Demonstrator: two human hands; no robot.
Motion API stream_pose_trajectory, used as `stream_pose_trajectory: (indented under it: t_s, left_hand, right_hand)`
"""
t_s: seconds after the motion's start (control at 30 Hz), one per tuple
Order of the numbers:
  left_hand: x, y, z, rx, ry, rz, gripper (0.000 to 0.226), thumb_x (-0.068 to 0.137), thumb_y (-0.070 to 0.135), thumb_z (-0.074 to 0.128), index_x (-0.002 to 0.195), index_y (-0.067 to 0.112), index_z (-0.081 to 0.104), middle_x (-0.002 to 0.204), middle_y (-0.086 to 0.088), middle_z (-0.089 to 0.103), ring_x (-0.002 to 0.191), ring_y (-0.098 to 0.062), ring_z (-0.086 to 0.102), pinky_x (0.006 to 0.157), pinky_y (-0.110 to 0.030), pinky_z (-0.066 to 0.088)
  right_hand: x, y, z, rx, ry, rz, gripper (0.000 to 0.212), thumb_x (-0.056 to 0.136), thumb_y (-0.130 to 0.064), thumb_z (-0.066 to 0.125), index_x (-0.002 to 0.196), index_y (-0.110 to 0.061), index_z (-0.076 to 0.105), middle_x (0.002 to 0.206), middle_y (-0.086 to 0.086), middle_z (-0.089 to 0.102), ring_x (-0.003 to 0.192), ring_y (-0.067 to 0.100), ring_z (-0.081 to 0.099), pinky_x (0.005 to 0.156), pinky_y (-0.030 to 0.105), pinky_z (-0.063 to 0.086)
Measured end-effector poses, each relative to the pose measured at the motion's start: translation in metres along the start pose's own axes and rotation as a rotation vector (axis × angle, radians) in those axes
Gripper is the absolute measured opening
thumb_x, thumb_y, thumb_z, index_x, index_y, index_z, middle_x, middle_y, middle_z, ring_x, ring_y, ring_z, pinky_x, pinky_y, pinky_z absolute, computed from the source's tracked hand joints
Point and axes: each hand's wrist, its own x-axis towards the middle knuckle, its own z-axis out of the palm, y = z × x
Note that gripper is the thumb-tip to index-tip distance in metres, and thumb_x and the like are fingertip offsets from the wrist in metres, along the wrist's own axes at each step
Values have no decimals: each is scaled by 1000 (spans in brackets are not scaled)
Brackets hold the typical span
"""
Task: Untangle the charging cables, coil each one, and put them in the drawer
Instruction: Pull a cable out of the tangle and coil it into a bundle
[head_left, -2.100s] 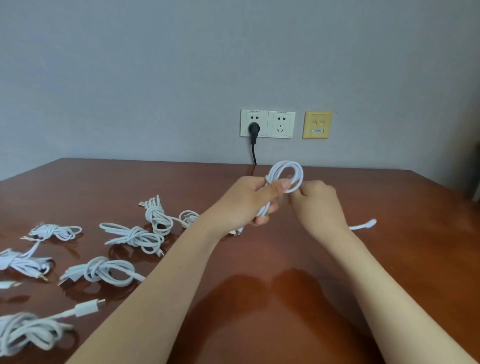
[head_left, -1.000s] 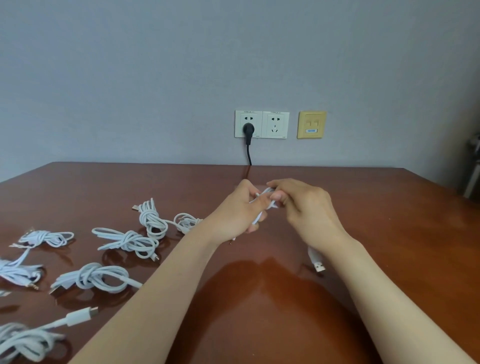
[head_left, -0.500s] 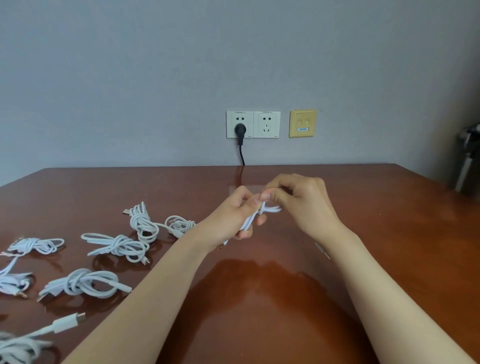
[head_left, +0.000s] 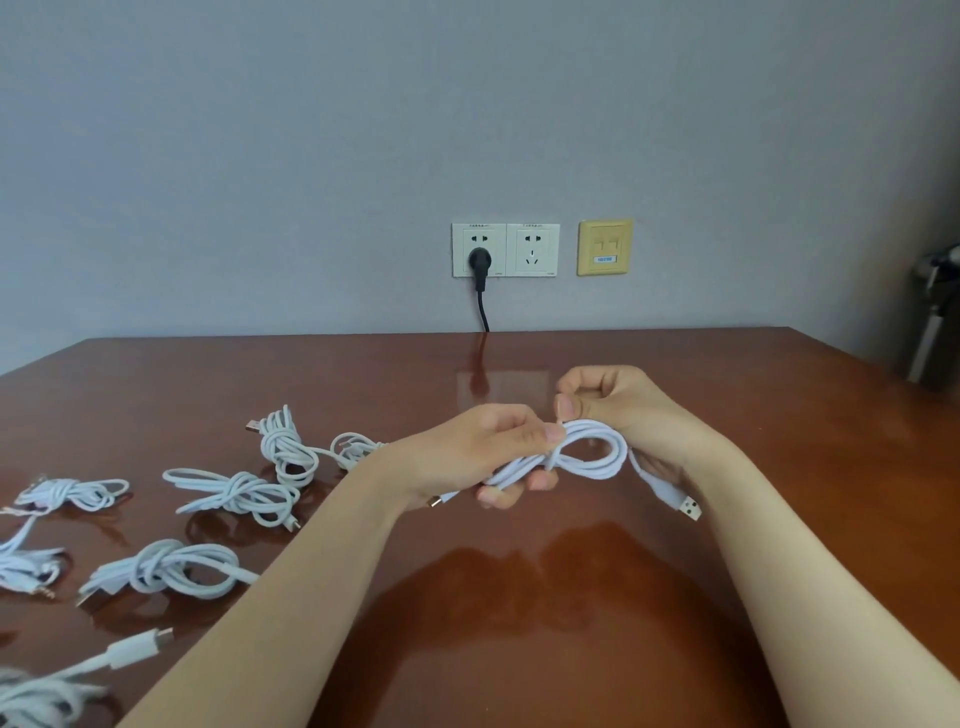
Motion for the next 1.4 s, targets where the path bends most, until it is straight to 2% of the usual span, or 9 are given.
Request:
stream_pose_trajectory:
  t_s: [0.27, 0.4, 0.5, 0.63, 0.77, 0.93, 1.17, 1.3, 1.4]
  left_hand:
    - [2, -1, 1, -51, 122, 109, 16, 100, 12, 33, 87, 7, 41, 55, 1, 50, 33, -8, 27, 37, -16, 23]
    - [2, 0, -5, -95, 279, 157, 24, 101, 13, 30, 78, 10, 37, 56, 0, 50, 31, -7, 27, 36, -14, 24]
    - [4, -3, -8, -45, 401, 152, 18, 99, 11, 36, 81, 10, 39, 54, 2, 53, 32, -8, 28, 36, -15, 24]
    - [9, -17, -11, 232, 544, 133, 11, 92, 18, 51, 85, 13, 44, 62, 1, 58, 41, -9, 34, 44, -22, 30]
    - [11, -26, -16, 422, 639, 133, 18, 88, 23, 54, 103, 24, 45, 85, -8, 63, 54, -17, 45, 53, -26, 38]
    - [15, -28, -18, 451, 707, 131, 4, 87, 23, 56, 90, 21, 53, 93, -10, 66, 75, -25, 55, 62, -27, 43]
    - [14, -31, -26, 352, 680, 151, 14, 89, 21, 55, 80, 19, 43, 69, -1, 51, 51, -14, 35, 45, -18, 29]
    - [11, -32, -26, 338, 581, 134, 17, 89, 23, 55, 77, 22, 43, 63, 2, 46, 53, -15, 35, 51, -26, 32]
    - [9, -30, -26, 389, 484, 124, 18, 86, 20, 58, 77, 24, 43, 65, 4, 46, 55, -15, 37, 54, -27, 34]
  right_hand:
    - [7, 7, 13, 128, 47, 106, 44, 94, 2, 42, 61, -15, 65, 47, -3, 54, 38, 8, 42, 33, 14, 31]
    - [10, 10, 22, 97, 67, 96, 25, 97, -5, 39, 102, -1, 63, 46, -7, 31, 41, 5, 19, 36, 15, 18]
    - [11, 12, 32, -4, 136, 101, 22, 95, -12, 46, 78, -11, 61, 45, -7, 29, 38, 5, 18, 36, 16, 16]
    - [11, 18, 36, -429, 146, 115, 38, 94, -13, 42, 60, -15, 58, 44, -7, 44, 37, 7, 39, 40, 18, 33]
    - [10, 24, 44, -875, 98, 62, 36, 98, -32, 39, 67, -20, 54, 79, 3, 64, 86, 28, 60, 79, 35, 46]
    - [-2, 5, 65, -1182, 45, -144, 21, 98, -26, 35, 82, -17, 44, 97, 15, 61, 77, 31, 47, 67, 32, 32]
    - [-2, -3, 49, -1405, 237, -563, 12, 85, -17, 58, 82, -8, 65, 92, 9, 60, 80, 31, 57, 58, 26, 35]
    - [3, 5, 41, -1326, 128, -577, 26, 89, -19, 46, 86, -6, 68, 117, 13, 63, 107, 31, 61, 104, 38, 32]
    - [1, -1, 33, -1190, 79, -447, 24, 96, -22, 43, 95, -8, 63, 115, 6, 63, 110, 25, 56, 109, 31, 32]
